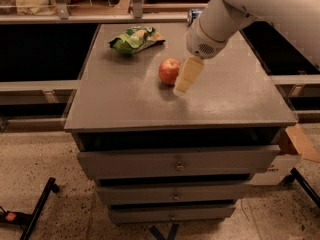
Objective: Pick apple
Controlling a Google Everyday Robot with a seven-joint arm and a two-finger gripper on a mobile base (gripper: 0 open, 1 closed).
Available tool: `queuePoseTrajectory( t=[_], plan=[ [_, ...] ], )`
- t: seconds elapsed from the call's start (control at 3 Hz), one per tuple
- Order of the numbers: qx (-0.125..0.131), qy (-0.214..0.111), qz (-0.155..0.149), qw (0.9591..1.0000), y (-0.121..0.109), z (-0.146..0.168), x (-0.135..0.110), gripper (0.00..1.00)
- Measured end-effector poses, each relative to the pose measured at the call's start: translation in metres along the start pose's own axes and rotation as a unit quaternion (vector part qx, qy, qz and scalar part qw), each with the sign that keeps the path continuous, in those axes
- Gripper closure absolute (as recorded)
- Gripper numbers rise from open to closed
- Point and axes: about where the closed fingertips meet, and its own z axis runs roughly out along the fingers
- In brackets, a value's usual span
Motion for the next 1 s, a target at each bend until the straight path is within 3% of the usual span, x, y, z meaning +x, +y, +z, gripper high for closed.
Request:
queuePoseTrajectory(
  t=[1.0],
  plan=[
    [-0.013, -0.001, 0.025, 0.9996, -0.026, 0.054, 0.006, 0.0]
  ],
)
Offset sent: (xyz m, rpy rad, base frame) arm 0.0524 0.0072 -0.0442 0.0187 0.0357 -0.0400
